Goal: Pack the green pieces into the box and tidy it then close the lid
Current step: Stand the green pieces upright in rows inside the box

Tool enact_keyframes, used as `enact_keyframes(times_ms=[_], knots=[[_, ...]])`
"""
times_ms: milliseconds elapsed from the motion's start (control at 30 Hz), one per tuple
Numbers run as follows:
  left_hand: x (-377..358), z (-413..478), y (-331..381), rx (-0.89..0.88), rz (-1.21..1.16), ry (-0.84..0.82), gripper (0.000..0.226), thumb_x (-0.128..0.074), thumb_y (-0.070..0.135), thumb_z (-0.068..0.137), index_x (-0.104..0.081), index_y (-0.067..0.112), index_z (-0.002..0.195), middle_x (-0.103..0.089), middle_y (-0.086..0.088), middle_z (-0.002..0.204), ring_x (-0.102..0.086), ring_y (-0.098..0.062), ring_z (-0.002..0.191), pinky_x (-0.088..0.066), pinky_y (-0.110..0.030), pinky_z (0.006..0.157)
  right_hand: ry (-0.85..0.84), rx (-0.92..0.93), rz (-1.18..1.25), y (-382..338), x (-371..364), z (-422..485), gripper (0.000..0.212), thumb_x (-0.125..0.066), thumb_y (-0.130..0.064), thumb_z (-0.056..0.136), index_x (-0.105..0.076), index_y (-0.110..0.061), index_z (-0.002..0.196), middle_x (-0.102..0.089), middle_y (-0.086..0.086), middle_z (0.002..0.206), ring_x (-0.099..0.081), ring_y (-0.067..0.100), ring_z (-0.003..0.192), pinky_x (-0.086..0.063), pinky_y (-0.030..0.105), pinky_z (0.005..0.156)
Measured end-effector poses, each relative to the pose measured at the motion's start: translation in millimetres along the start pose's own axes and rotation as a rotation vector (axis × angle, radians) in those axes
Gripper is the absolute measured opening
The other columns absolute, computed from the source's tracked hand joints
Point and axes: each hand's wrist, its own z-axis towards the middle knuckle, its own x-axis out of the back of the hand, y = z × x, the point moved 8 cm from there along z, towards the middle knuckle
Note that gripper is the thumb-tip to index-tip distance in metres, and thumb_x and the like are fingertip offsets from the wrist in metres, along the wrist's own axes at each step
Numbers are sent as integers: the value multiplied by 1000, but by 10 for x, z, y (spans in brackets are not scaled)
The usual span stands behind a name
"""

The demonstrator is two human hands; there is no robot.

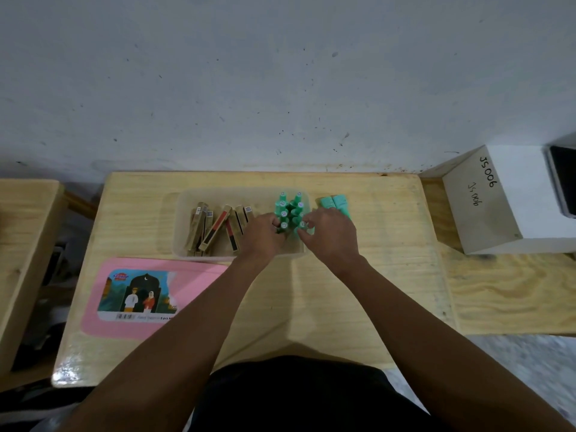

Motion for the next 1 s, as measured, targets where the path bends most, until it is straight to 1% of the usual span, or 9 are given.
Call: enact_keyframes(times_ms=[133, 267, 433, 533, 700, 800, 867, 933, 1000], knots=[[-1, 14, -9, -18, -5, -15, 10, -67, 6, 75, -66, 6, 85, -66, -9, 74, -64, -27, 76, -45, -31, 61, -26, 9, -98, -21, -79, 42, 28, -62, -41, 85, -74, -23, 104, -65, 3, 102, -56, 23, 103, -46, 40, 88], [-3, 19, 3, -13, -8, -9, 9, -69, 9, 76, -64, 9, 83, -66, -6, 74, -61, -23, 72, -42, -29, 61, -28, -8, -94, 15, -77, 43, 33, -63, -45, 85, -73, -22, 106, -64, 5, 104, -55, 24, 106, -45, 42, 91], [1, -8, 26, -65, -30, 4, 9, -70, 8, 77, -62, 12, 77, -62, -3, 69, -56, -20, 65, -33, -24, 50, -27, 10, -49, 57, -68, 17, 33, -64, -45, 84, -72, -23, 108, -64, 3, 103, -56, 23, 105, -44, 42, 91], [16, -19, 36, -77, -22, 10, 7, -70, 10, 77, -64, 10, 80, -62, -4, 70, -56, -19, 65, -33, -20, 50, -13, 1, 0, 86, -79, 1, 32, -67, -45, 84, -73, -24, 107, -65, 1, 104, -56, 22, 104, -44, 41, 91], [24, -25, 45, -89, -15, 19, 7, -69, 8, 77, -63, 8, 81, -64, -6, 71, -57, -21, 66, -33, -22, 49, -9, -12, 20, 71, -103, -15, 31, -66, -45, 85, -72, -26, 109, -64, 0, 103, -54, 21, 105, -44, 41, 89], [19, -37, 41, -85, -30, 13, 9, -70, 10, 78, -64, 10, 84, -67, -7, 75, -60, -21, 69, -38, -25, 55, -8, -22, 24, 91, -97, -17, 34, -65, -47, 85, -71, -26, 111, -64, 0, 107, -54, 21, 107, -44, 40, 90], [26, -43, 45, -76, -35, 11, 11, -71, 12, 79, -64, 10, 88, -66, -5, 75, -60, -20, 69, -37, -24, 56, -16, -18, 44, 109, -92, -18, 35, -64, -47, 85, -70, -27, 113, -63, -1, 108, -54, 21, 108, -44, 40, 91], [33, -45, 54, -70, -52, 7, 14, -72, 12, 78, -65, 10, 90, -66, -5, 75, -59, -18, 69, -36, -23, 54, -8, 1, 72, 128, -69, -22, 36, -64, -49, 85, -70, -28, 114, -64, -2, 107, -56, 19, 106, -43, 38, 91], [36, -42, 46, -65, -56, 7, 17, -73, 13, 78, -65, 9, 93, -68, -8, 79, -59, -18, 70, -38, -24, 55, 15, 23, 95, 152, -25, -37, 37, -64, -51, 84, -70, -30, 114, -65, -5, 103, -57, 16, 102, -42, 32, 85]])
